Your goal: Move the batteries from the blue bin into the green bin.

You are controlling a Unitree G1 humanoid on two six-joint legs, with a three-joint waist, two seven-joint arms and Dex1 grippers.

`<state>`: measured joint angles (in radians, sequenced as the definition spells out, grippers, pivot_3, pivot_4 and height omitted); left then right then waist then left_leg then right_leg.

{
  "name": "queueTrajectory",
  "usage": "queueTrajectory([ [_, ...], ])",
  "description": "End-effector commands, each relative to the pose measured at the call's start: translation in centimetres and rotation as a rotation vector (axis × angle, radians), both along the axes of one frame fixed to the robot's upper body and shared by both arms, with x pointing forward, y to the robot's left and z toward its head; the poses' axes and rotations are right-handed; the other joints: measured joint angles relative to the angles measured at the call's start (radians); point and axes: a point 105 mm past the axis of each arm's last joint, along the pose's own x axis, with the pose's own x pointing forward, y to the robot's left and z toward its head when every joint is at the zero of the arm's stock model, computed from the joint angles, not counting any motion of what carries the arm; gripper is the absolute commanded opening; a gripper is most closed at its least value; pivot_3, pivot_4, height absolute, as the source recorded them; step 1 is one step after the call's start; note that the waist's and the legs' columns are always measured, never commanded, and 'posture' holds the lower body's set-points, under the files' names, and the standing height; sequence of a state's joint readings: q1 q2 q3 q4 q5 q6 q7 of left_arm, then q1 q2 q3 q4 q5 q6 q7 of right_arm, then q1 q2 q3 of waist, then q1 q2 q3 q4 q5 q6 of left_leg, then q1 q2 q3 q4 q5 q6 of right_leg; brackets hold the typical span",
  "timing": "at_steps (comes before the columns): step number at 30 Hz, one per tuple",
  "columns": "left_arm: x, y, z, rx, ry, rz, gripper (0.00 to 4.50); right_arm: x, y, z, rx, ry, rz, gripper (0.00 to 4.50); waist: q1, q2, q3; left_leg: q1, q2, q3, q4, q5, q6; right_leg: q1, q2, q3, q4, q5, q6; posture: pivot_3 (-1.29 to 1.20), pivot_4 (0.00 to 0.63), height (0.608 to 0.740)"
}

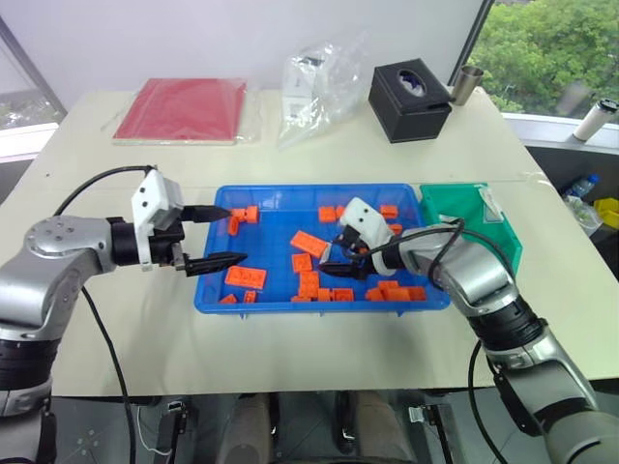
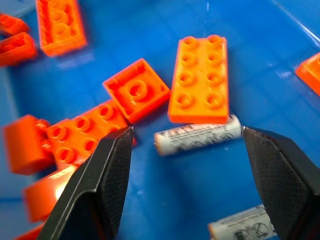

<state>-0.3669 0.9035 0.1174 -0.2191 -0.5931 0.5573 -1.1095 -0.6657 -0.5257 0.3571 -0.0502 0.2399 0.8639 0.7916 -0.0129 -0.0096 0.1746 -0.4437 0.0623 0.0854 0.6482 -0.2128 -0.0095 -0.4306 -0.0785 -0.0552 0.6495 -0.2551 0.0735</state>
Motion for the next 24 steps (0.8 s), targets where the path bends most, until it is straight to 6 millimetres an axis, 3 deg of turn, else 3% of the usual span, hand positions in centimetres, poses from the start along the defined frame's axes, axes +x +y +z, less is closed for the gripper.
queueTrajectory([
  [1,-0.3,0.1,1.7,0.01,-0.074,-0.005,4.5,0.7,0.4,1.2,0.017,-0.064,0.04,4.07,0.0,0.0,0.0,0.0,0.0,0.0,0.0,0.0,0.0,0.0,0.0,0.0,0.0,0.0,0.0,0.0,0.15,0.736],
  [3,-0.3,0.2,1.7,0.012,-0.076,-0.003,4.5,0.7,0.5,1.3,0.024,-0.078,0.069,4.45,0.0,0.0,0.0,0.0,0.0,0.0,0.0,0.0,0.0,0.0,0.0,0.0,0.0,0.0,0.0,0.0,0.15,0.736],
  [14,-0.3,0.4,1.8,0.015,-0.087,0.003,4.5,1.2,0.1,-1.3,-0.003,-0.038,0.129,4.45,0.0,0.0,0.0,0.001,0.0,0.0,0.0,0.0,0.0,0.0,0.0,0.0,0.0,0.0,0.0,0.0,0.15,0.736],
  [17,-0.3,0.4,1.8,0.017,-0.088,0.001,4.5,1.5,0.2,-1.3,0.011,-0.054,0.116,3.59,0.0,0.0,0.0,0.001,0.0,0.0,0.0,0.0,0.0,0.001,0.0,0.0,0.0,0.0,0.0,0.0,0.15,0.736],
  [20,-0.4,0.4,1.8,0.018,-0.088,-0.001,4.5,1.4,0.3,-0.6,0.017,-0.073,0.123,2.2,0.0,0.0,0.0,0.001,0.0,0.0,0.0,0.0,0.0,0.001,0.0,0.0,0.0,0.0,0.0,0.0,0.15,0.736],
  [24,-0.3,0.3,1.6,0.017,-0.084,-0.005,4.5,1.5,-0.3,2.8,0.084,-0.119,0.076,2.21,0.002,0.0,0.0,0.001,0.0,0.0,0.0,0.0,0.0,0.001,0.0,0.0,0.0,0.0,0.0,0.0,0.15,0.736],
])
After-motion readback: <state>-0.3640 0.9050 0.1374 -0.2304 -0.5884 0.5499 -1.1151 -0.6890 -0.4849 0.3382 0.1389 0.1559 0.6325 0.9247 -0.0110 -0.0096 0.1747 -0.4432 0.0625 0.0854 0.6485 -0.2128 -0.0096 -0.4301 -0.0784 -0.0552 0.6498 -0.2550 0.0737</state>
